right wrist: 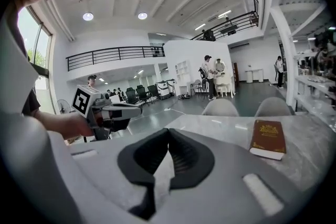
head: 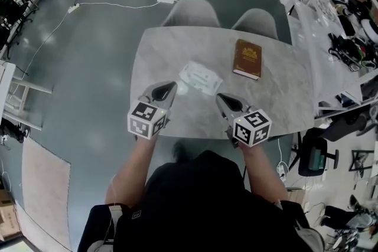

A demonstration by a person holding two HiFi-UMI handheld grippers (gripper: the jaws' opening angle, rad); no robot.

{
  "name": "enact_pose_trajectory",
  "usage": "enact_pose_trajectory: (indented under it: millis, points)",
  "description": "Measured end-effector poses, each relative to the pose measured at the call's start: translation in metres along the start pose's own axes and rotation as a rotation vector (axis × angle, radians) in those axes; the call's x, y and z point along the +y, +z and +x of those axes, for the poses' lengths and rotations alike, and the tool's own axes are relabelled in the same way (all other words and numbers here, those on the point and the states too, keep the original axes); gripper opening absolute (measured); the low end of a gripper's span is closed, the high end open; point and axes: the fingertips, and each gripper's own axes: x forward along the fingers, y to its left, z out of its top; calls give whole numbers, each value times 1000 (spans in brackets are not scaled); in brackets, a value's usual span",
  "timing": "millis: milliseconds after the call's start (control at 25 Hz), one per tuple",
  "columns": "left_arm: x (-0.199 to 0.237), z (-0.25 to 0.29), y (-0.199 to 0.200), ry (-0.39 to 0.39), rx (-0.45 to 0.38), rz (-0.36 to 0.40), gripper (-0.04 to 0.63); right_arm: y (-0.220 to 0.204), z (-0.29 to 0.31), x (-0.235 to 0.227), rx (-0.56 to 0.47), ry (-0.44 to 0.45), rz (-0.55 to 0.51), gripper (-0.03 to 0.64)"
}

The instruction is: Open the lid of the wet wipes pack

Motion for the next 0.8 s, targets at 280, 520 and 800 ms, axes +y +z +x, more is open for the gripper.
enact_pose_trajectory:
  millis: [280, 520, 800]
  points:
    - [9, 19, -33, -70, 49, -34, 11, -17, 28, -4, 95, -45, -51, 2]
    - [20, 47, -50, -79, 89, -42, 11, -23, 59, -18, 156, -43, -91, 2]
    - [32, 92, -83, -112, 159, -46, 14, -36, 100, -48, 245, -24, -147, 3]
